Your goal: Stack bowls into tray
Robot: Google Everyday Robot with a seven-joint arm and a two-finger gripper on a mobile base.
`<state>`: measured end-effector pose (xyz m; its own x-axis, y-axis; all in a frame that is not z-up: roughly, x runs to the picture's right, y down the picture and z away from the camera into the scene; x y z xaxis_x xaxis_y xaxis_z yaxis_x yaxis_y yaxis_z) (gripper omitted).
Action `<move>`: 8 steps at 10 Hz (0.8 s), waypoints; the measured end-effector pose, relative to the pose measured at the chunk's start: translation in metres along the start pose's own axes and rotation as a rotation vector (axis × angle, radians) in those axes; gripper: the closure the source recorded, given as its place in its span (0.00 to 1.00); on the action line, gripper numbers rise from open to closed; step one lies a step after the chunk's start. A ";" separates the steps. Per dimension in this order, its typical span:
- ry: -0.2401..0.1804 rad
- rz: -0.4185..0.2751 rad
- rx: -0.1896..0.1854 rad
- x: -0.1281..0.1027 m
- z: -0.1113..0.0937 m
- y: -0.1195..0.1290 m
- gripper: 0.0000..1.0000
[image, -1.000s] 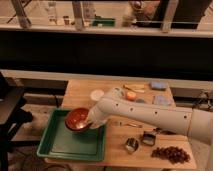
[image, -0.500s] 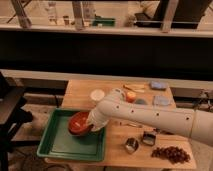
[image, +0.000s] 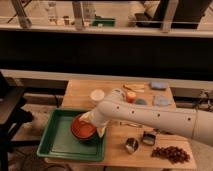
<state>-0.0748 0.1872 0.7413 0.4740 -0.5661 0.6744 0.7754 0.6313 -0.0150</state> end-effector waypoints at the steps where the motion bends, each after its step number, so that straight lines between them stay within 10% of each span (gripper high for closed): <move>1: 0.002 -0.001 0.002 0.000 -0.002 -0.002 0.20; 8: 0.012 0.013 0.010 0.004 -0.018 0.001 0.20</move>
<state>-0.0641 0.1757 0.7308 0.4887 -0.5640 0.6656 0.7650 0.6439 -0.0161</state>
